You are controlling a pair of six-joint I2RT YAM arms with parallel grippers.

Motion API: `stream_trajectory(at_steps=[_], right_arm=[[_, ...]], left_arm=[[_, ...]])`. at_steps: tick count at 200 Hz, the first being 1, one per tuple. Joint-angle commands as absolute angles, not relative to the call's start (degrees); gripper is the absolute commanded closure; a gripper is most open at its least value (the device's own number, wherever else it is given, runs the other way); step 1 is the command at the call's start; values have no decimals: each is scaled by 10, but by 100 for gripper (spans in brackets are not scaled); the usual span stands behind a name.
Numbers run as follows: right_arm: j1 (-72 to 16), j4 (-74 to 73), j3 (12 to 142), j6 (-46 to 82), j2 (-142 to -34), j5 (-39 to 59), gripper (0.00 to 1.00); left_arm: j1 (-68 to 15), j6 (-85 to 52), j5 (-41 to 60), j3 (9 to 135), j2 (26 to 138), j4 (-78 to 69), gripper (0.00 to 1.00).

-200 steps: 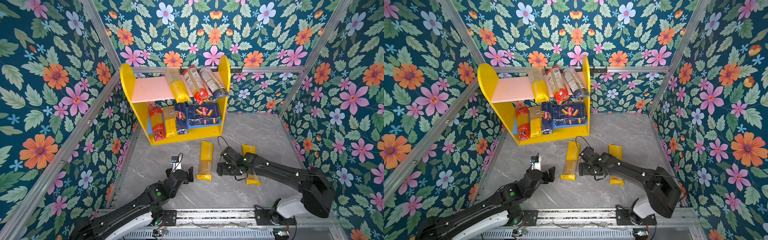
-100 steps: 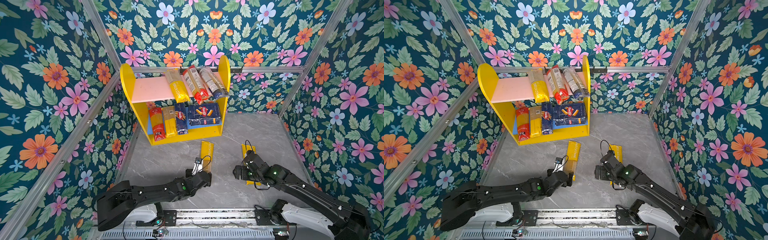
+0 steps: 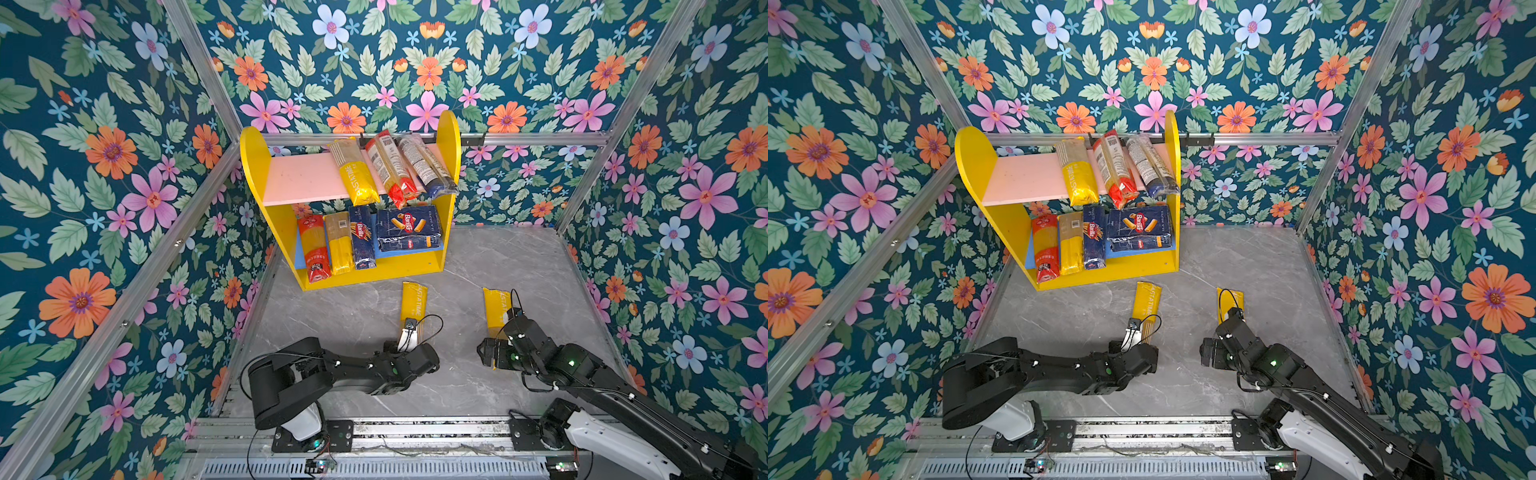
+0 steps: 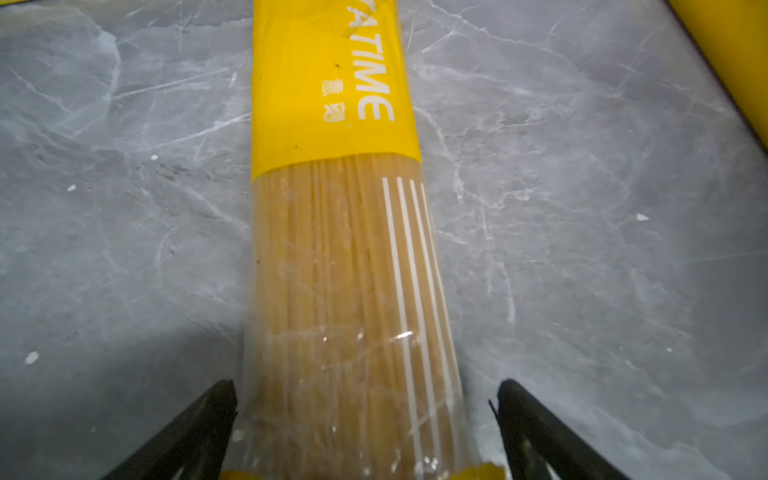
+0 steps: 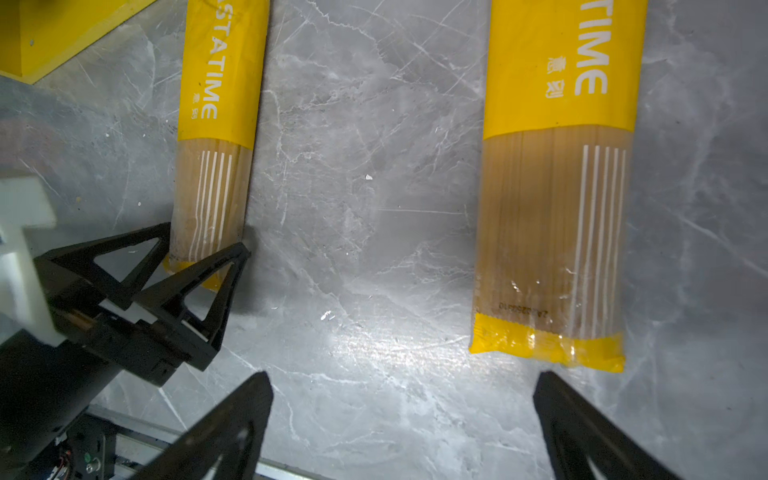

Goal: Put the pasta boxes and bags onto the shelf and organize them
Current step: 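Lower the left gripper onto the nearer yellow bag while the right gripper withdraws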

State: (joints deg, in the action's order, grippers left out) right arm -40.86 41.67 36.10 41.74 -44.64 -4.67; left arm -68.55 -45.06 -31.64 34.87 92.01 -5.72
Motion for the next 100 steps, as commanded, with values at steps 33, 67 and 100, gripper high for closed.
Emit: stream_trajectory(at_steps=[33, 67, 100], right_arm=[[-408, 449, 362, 412, -411, -59, 1], [-408, 469, 370, 411, -401, -65, 1], [-408, 462, 369, 413, -402, -68, 1]], left_arm=[[-686, -472, -316, 360, 964, -81, 3], [-685, -487, -311, 352, 976, -85, 16], [-685, -492, -311, 348, 978, -75, 30]])
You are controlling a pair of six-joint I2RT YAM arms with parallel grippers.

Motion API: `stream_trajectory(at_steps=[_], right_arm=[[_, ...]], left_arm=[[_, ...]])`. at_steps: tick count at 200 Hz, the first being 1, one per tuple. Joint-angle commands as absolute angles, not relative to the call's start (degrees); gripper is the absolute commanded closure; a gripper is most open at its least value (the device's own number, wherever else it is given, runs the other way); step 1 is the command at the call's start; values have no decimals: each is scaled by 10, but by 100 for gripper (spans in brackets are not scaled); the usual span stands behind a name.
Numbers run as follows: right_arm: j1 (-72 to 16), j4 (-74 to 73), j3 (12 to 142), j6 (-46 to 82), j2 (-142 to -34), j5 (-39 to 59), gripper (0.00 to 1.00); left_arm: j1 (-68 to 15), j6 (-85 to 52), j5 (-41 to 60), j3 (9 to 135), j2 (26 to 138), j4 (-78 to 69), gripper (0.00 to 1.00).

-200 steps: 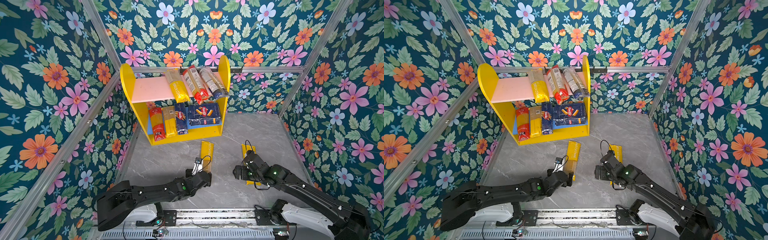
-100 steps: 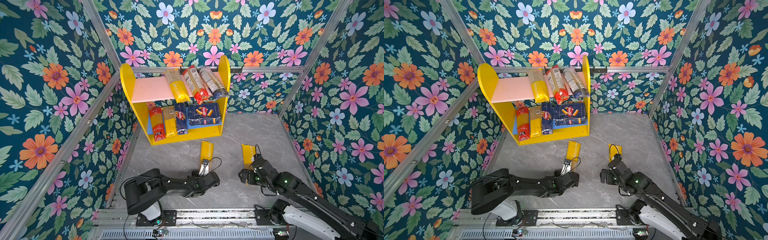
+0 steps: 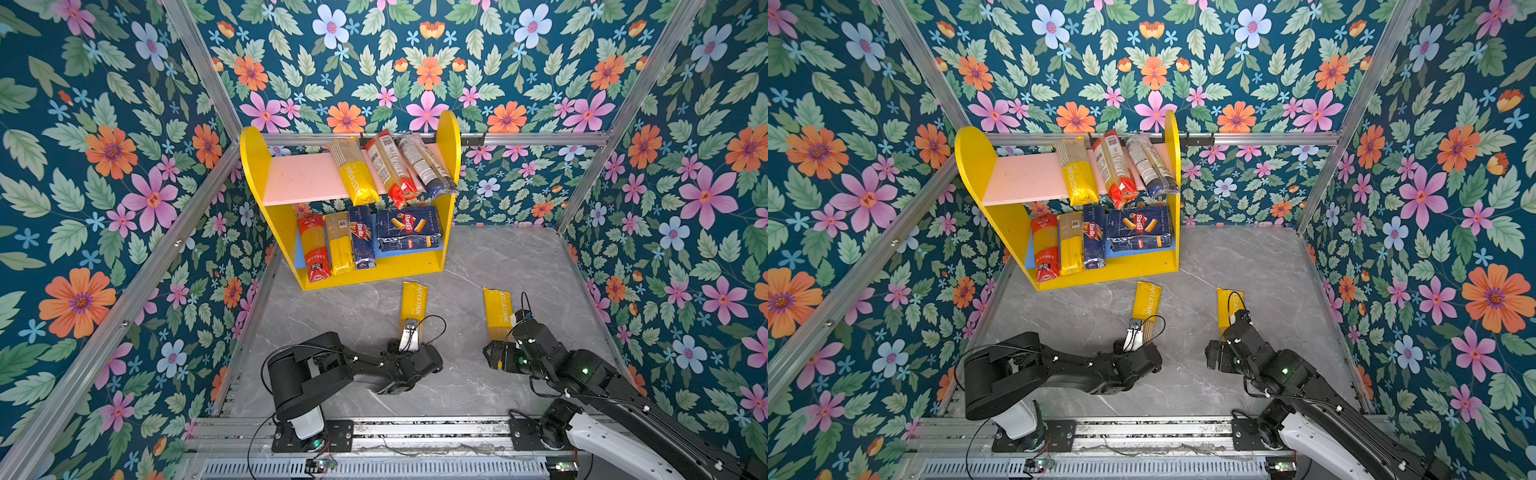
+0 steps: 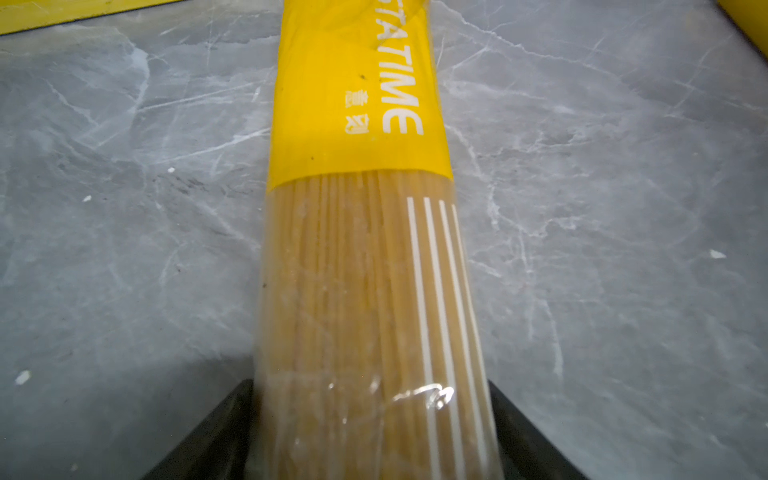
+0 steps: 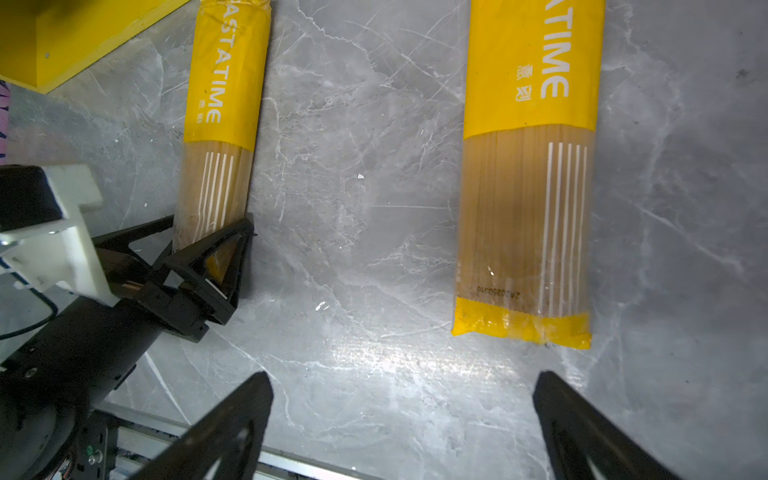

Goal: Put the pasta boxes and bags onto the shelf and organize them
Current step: 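Lower the left gripper onto the nearer yellow bag while the right gripper withdraws, then grasp the yellow bag with the left gripper and lift it toward the shelf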

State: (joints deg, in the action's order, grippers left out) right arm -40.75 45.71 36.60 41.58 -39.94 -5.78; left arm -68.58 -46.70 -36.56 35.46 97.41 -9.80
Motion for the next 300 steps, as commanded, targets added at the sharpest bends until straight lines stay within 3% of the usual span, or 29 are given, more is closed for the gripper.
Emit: stream_trajectory(at_steps=[1, 45, 99, 250, 300], right_arm=[[-408, 462, 369, 412, -402, -67, 1], [-407, 453, 376, 413, -423, -63, 1], [-407, 455, 385, 413, -430, -65, 1], [-408, 453, 441, 396, -468, -67, 1], [-407, 460, 457, 389, -476, -75, 1]], left_arm=[[-685, -492, -311, 348, 977, -75, 30], [-685, -491, -321, 332, 960, -70, 51], [-686, -465, -341, 331, 897, -24, 100], [-728, -285, -289, 499, 551, 270, 100], [-728, -240, -378, 609, 503, 359, 100]])
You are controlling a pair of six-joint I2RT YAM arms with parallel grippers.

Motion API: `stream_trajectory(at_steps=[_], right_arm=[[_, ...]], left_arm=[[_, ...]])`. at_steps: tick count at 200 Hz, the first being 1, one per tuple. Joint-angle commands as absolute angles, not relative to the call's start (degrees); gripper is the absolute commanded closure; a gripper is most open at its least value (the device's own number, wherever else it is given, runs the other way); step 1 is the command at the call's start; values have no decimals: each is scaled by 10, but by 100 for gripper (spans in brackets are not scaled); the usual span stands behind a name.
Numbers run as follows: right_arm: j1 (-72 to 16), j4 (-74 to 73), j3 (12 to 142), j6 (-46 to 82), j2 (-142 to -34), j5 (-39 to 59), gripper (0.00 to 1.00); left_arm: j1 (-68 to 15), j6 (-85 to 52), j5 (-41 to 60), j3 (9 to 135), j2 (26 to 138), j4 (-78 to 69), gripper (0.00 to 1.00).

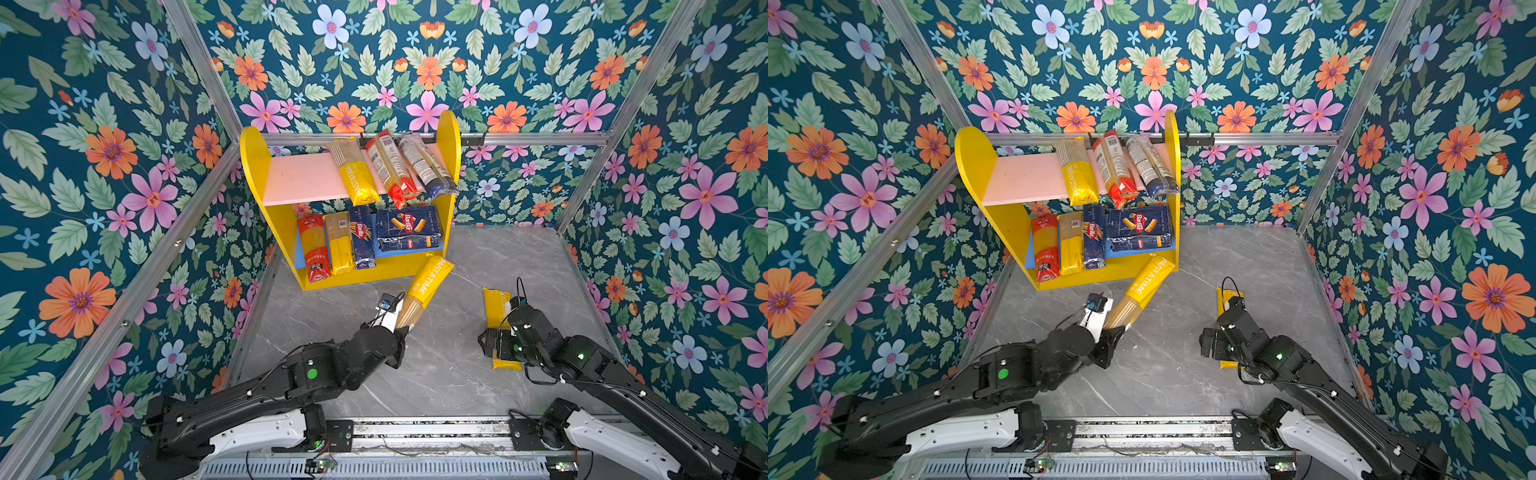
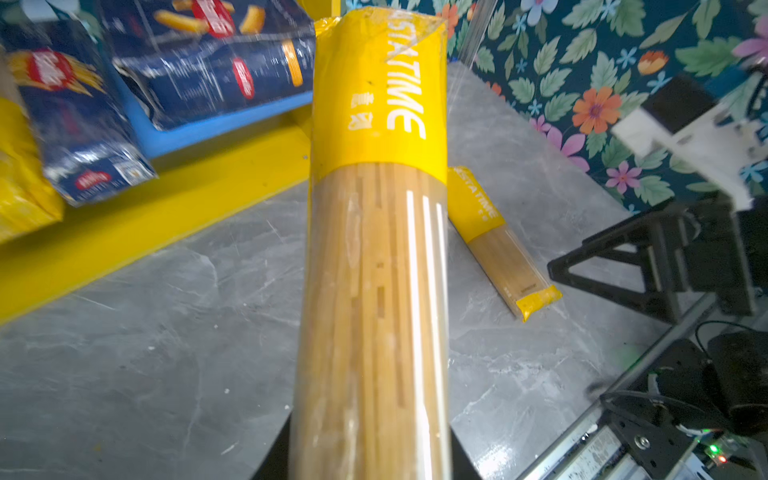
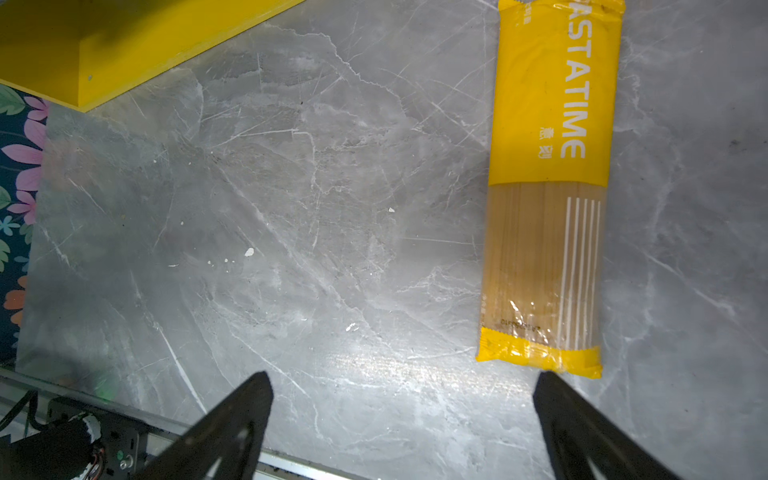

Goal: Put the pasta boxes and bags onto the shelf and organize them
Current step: 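Grasp the yellow bag with the left gripper and lift it toward the shelf, then raise the yellow bag with the left gripper onto the pink top shelf's end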

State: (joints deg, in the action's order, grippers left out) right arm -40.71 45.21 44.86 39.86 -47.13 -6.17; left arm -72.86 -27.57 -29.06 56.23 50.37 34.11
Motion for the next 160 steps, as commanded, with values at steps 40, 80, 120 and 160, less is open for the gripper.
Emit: stream_trajectory(at_steps=[40, 80, 120, 160], right_arm=[[-407, 453, 466, 386, -485, -72, 1], [-407, 448, 470, 383, -494, -68, 1], [-407, 449, 473, 379, -488, -70, 1], [-407, 451, 475, 375, -486, -73, 1]], left_arm=[[-728, -179, -428, 690, 508, 332, 100], [-727, -95, -515, 781, 561, 271, 100], [-694, 3, -547, 877, 627, 212, 100], [-558, 31, -452, 964, 682, 205, 100]])
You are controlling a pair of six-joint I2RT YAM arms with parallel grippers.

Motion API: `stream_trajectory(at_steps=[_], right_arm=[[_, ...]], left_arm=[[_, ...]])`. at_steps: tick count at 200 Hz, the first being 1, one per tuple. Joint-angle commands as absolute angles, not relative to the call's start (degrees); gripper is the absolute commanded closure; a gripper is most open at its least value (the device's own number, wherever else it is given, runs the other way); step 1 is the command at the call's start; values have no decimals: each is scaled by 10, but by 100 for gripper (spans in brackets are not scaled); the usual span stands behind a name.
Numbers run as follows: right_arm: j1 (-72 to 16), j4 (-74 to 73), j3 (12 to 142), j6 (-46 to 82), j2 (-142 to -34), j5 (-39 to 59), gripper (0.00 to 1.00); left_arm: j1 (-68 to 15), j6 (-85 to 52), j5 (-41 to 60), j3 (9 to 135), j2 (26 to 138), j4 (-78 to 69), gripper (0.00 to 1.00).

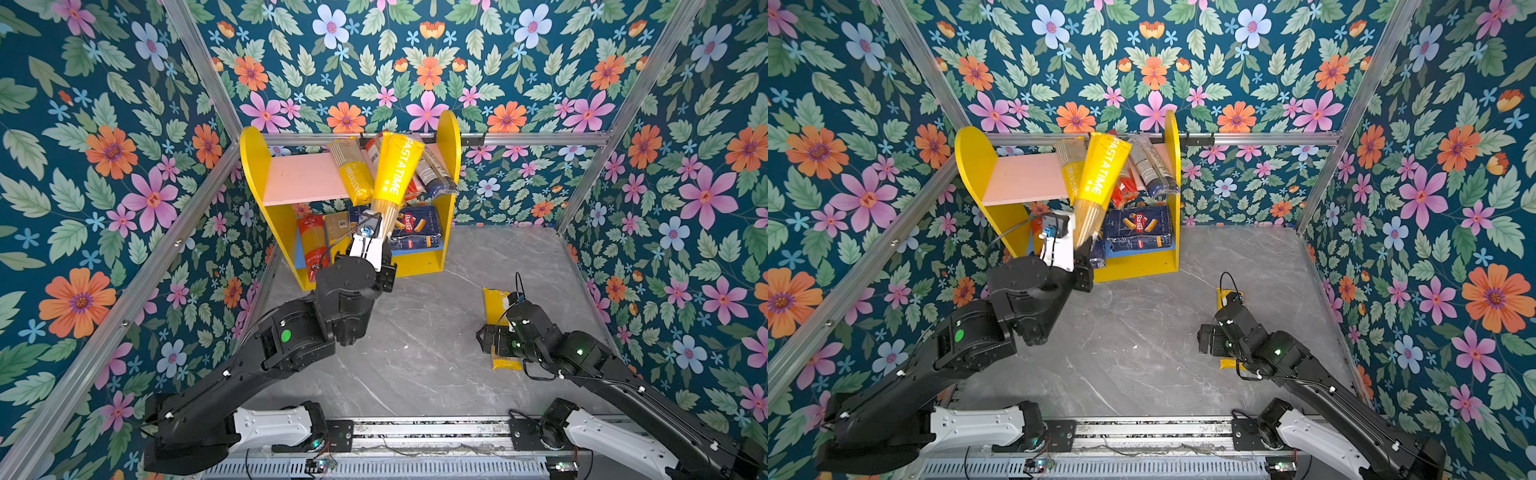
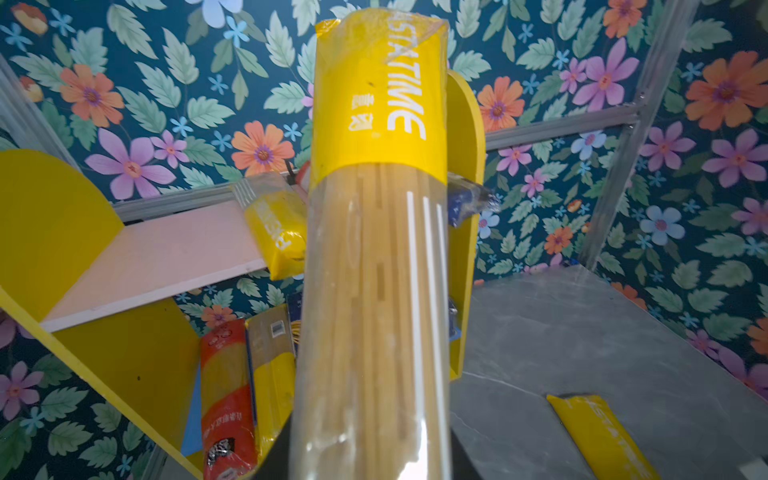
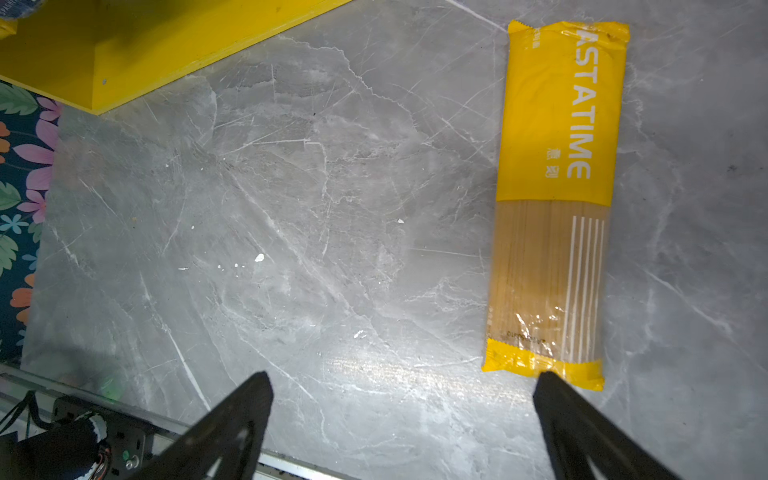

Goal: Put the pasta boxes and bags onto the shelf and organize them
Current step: 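Raise the yellow bag with the left gripper onto the pink top shelf's end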

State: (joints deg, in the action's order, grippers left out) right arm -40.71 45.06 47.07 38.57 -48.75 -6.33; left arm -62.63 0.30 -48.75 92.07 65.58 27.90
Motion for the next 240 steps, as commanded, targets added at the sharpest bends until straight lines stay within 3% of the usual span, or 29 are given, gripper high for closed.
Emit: stream_trajectory(at_steps=[1, 123, 240], right_arm=[[-407, 451, 475, 375, -486, -73, 1], [-407, 459, 447, 378, -451, -100, 1], [-398, 420, 426, 367, -467, -87, 1]], left_arm=[[-554, 31, -449, 967, 683, 207, 100], [-172, -103, -207, 1201, 893, 257, 100], [-129, -202, -188, 1152, 904, 239, 100]])
